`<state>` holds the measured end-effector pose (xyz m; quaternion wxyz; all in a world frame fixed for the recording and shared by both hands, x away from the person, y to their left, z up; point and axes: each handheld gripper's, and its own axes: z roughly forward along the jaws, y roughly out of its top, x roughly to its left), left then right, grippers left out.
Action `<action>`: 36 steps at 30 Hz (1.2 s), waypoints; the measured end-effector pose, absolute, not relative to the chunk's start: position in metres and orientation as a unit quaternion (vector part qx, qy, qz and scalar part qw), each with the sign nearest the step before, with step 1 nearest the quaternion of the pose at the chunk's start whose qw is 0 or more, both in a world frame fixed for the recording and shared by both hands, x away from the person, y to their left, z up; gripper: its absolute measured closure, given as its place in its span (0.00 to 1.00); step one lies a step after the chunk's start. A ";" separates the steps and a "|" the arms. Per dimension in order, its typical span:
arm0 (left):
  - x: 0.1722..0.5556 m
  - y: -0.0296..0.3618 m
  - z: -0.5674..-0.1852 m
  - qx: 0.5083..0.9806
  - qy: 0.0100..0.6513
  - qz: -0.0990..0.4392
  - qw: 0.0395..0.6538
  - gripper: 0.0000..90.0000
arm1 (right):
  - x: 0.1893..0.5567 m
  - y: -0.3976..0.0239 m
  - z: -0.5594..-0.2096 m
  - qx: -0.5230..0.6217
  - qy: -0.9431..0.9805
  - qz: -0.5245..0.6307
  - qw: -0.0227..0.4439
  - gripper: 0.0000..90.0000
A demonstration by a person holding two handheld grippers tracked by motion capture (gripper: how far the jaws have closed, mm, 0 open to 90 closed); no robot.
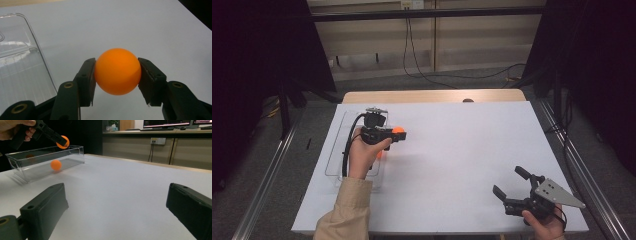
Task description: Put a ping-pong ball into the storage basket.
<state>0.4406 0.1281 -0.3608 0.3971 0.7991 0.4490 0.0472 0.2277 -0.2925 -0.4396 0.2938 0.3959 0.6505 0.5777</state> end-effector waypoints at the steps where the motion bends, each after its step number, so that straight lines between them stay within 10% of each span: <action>1: 0.441 0.129 -0.361 0.799 0.449 0.048 0.397 0.57 | 0.228 -0.292 -0.440 0.396 0.650 0.578 0.294 0.03; 36: 0.441 0.141 -0.357 0.794 0.456 0.058 0.397 0.57 | 0.228 -0.292 -0.440 0.395 0.651 0.578 0.294 0.03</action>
